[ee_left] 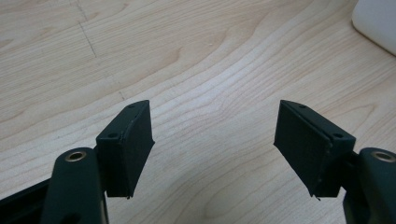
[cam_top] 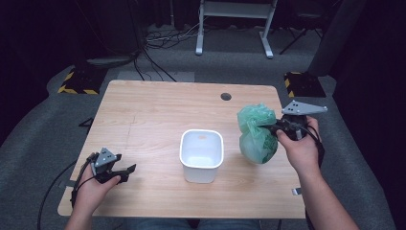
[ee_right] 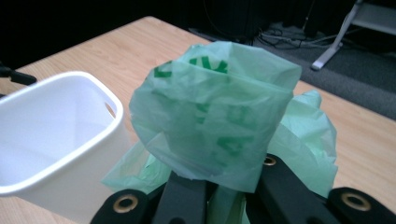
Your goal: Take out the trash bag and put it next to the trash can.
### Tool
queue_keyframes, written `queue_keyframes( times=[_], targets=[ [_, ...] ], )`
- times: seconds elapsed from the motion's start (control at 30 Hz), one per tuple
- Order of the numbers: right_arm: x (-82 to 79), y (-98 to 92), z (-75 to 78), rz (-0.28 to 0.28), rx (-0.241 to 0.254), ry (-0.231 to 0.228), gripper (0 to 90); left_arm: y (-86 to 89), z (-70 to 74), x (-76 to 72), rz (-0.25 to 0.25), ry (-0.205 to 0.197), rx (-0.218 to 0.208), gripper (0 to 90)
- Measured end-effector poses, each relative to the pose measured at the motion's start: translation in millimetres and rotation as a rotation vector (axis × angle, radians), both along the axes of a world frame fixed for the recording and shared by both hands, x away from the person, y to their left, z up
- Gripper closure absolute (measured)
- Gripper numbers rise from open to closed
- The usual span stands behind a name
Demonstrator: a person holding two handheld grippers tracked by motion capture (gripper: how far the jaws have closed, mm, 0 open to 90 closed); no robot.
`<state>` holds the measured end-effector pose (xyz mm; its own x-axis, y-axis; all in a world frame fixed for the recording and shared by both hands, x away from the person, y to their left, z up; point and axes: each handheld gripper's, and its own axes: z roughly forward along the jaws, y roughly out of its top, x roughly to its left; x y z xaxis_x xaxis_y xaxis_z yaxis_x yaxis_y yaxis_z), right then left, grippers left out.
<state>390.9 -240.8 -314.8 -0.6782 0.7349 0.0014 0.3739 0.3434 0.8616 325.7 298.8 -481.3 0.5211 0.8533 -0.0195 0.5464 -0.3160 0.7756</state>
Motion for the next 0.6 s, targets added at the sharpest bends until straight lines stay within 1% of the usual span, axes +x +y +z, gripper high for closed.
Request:
queue_keyframes(
  times=[0.2,0.3,0.53,0.6],
  targets=[
    [5.7,-1.7,-19.8,-0.014,-0.002,0.046,87.9,-0.4,-1.5,0.3,-0.004,0.009,-0.007,28.2],
    [8.2,-1.8,-27.3,-0.019,0.000,0.062,87.9,-0.6,-2.2,0.3,-0.007,0.019,-0.009,28.9],
    [16.4,3.7,-44.4,-0.021,-0.015,0.112,87.9,-2.2,-2.8,0.3,-0.010,0.020,-0.009,28.7],
    [19.9,5.9,-47.3,-0.023,-0.016,0.118,87.9,-2.2,-3.0,0.3,-0.010,0.020,-0.010,28.7]
  ],
)
